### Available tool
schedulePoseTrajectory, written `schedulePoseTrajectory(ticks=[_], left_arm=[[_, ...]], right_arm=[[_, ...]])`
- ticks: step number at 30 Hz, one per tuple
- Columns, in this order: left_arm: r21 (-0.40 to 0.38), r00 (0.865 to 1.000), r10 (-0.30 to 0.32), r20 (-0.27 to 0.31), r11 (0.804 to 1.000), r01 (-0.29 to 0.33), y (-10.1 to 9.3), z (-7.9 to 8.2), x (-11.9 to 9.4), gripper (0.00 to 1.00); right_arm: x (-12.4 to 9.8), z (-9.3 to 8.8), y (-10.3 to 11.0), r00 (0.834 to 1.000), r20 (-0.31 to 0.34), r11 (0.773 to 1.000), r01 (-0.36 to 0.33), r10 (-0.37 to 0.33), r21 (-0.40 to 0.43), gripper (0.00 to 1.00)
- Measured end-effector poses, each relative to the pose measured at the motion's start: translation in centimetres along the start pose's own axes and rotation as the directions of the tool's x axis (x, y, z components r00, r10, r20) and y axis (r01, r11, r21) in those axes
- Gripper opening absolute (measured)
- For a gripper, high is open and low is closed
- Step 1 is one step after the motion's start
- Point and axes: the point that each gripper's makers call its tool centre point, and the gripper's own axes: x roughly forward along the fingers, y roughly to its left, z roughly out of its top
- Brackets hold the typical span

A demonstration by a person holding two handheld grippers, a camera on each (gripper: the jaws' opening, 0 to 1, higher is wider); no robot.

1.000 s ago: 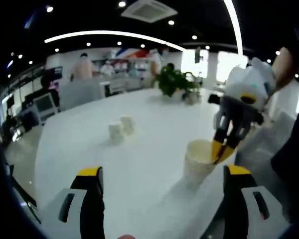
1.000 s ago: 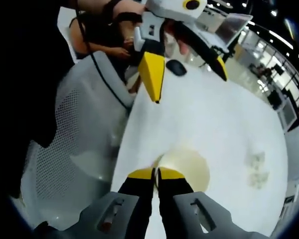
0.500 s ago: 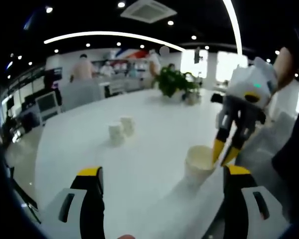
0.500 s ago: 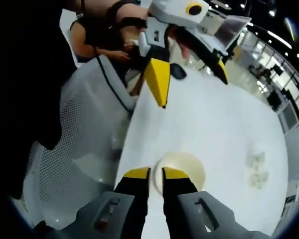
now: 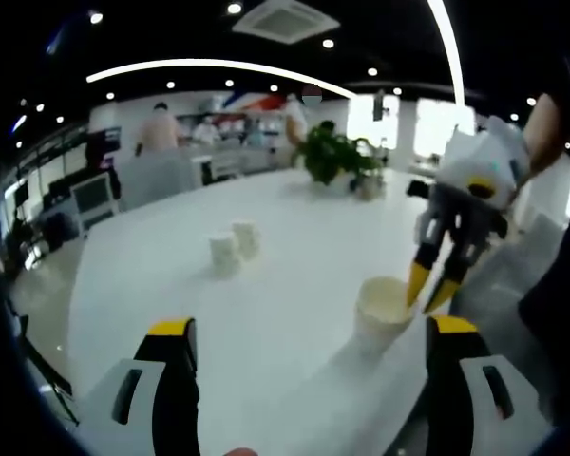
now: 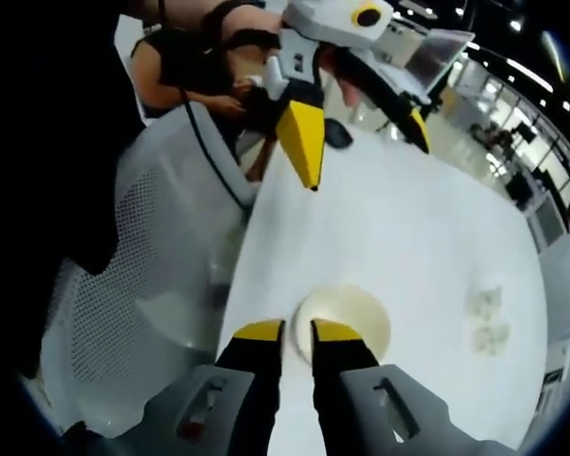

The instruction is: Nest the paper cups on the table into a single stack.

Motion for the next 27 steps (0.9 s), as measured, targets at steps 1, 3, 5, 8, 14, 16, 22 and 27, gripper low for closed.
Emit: schedulePoseTrajectory(ticks=[1, 3, 5, 8, 14, 16, 22, 27], left_arm=[[0.0, 1.0, 0.0, -0.001, 1.0, 0.0, 0.0, 0.0, 0.0, 0.99], [-0.002, 1.0, 0.0, -0.001, 1.0, 0.0, 0.0, 0.0, -0.1, 0.99], [-0.003, 1.0, 0.001, -0.002, 1.0, -0.001, 0.1, -0.1, -0.1, 0.99], [-0.004, 1.0, 0.0, 0.0, 1.0, -0.001, 0.1, 0.0, -0.1, 0.99], [-0.004, 1.0, 0.0, 0.0, 1.0, 0.0, 0.2, 0.0, 0.0, 0.99], [-0.005, 1.0, -0.001, 0.0, 1.0, 0.001, 0.2, 0.1, 0.1, 0.99], [-0.002, 1.0, -0.003, -0.003, 1.0, 0.003, 0.2, 0.0, 0.2, 0.99], [0.003, 1.0, -0.006, -0.008, 1.0, 0.006, 0.0, 0.0, 0.2, 0.99]], right_arm=[[-0.1, 0.2, 0.0, 1.0, 0.014, 1.0, 0.004, -0.003, -0.011, 0.08], [-0.1, 0.2, 0.0, 1.0, 0.017, 1.0, 0.007, -0.007, -0.018, 0.08], [-0.2, 0.2, -0.1, 1.0, 0.018, 1.0, 0.009, -0.009, -0.011, 0.09], [-0.4, 0.4, -0.4, 0.999, 0.047, 1.0, 0.019, -0.021, 0.023, 0.13], [-0.7, 0.3, -0.9, 0.997, 0.067, 0.996, 0.045, -0.049, 0.072, 0.22], [-0.9, 0.4, -1.1, 0.995, 0.08, 0.994, 0.054, -0.062, 0.097, 0.25], [-1.5, 0.5, -1.4, 0.987, 0.122, 0.988, 0.088, -0.104, 0.127, 0.31], [-2.2, -0.4, -2.3, 0.977, 0.125, 0.968, 0.143, -0.172, 0.208, 0.45]])
